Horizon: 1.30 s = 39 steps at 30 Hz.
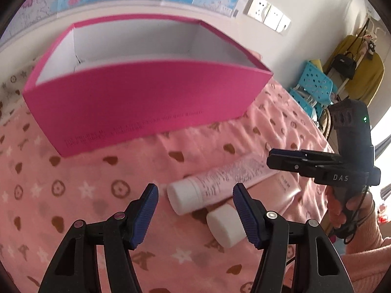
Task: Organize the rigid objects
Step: 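Grasp the white pink-labelled tube with the right gripper, then lift the pink-labelled tube with the right gripper toward the magenta box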
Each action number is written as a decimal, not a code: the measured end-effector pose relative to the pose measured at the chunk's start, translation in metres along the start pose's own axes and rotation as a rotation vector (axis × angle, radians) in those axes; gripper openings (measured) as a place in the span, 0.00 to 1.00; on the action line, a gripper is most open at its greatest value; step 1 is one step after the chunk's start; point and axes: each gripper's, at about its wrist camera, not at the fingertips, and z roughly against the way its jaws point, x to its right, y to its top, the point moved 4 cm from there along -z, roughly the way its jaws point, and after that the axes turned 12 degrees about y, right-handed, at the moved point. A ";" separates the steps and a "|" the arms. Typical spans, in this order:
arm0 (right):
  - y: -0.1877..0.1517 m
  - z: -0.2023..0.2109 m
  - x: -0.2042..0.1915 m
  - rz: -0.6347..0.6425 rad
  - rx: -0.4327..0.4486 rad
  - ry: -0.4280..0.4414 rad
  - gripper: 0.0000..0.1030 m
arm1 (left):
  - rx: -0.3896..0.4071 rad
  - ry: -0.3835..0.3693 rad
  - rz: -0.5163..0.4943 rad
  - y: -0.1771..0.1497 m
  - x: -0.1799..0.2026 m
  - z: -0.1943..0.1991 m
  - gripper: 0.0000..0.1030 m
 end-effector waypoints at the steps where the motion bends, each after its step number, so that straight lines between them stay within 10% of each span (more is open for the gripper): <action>1: 0.000 -0.001 -0.001 0.000 0.000 0.006 0.45 | -0.008 -0.002 0.001 -0.003 0.001 -0.002 0.60; 39: -0.001 -0.007 0.001 -0.015 -0.009 0.012 0.45 | -0.004 0.015 0.015 0.002 0.010 -0.007 0.45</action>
